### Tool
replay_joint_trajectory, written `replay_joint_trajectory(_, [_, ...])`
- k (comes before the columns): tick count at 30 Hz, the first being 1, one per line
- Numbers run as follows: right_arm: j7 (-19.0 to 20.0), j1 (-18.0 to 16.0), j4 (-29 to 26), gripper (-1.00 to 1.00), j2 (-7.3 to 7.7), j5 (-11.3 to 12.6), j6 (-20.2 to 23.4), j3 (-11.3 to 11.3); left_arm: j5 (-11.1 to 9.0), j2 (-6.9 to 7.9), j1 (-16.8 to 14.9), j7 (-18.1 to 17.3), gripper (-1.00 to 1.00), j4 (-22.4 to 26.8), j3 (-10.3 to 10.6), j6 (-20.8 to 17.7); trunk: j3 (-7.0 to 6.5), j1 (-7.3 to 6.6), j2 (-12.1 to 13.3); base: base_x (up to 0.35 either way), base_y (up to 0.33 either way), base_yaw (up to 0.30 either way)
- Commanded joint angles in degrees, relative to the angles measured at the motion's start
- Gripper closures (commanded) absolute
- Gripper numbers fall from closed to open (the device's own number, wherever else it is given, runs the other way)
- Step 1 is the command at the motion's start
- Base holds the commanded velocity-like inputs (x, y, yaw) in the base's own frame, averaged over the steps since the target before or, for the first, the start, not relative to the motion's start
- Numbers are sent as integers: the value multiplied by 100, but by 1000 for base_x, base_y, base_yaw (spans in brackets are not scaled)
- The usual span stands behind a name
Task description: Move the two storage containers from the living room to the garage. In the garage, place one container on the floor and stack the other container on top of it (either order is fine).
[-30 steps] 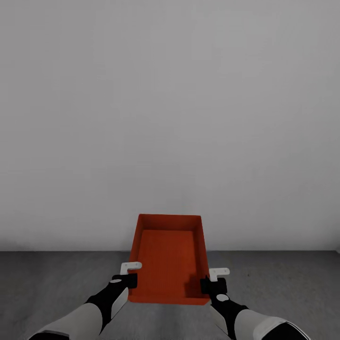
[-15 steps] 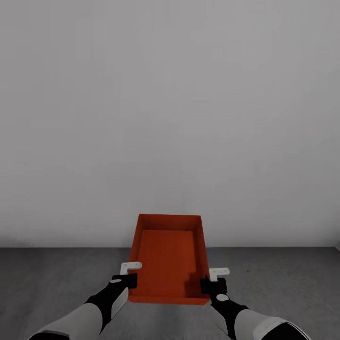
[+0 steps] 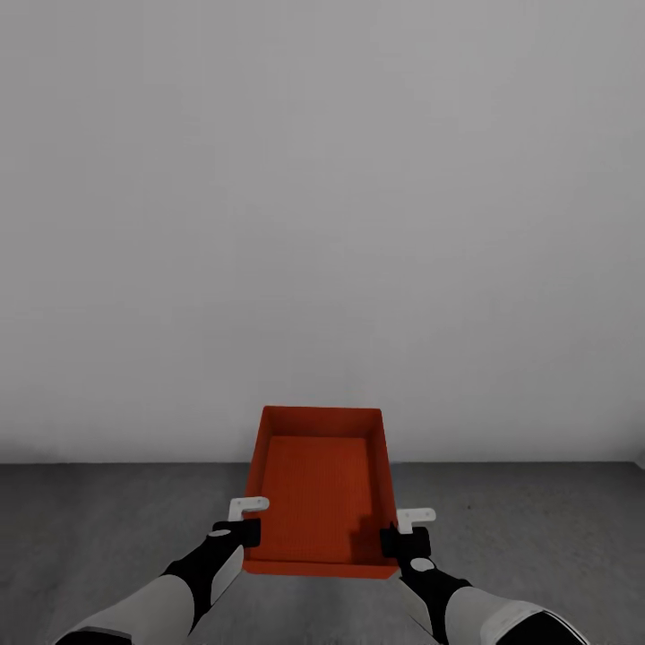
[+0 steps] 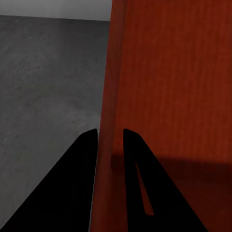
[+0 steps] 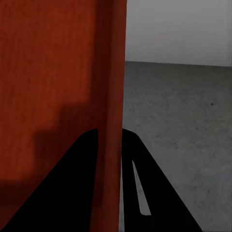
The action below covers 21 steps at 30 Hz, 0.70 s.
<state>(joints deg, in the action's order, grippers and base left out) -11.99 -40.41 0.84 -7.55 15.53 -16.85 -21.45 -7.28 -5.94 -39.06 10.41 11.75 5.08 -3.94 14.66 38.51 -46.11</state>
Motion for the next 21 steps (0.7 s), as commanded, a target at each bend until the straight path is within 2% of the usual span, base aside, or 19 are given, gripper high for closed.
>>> replay_joint_trajectory(1, [-14,-3,13,100,-1,64,-20,124,-10,32,-5,66,100,31,-75,-37,17,1,-7,0,0,0])
replay_joint_trajectory(21, [-10,-3,13,100,-1,64,-20,124,-10,32,-5,66,100,38,-71,-37,199,1,-7,0,0,0])
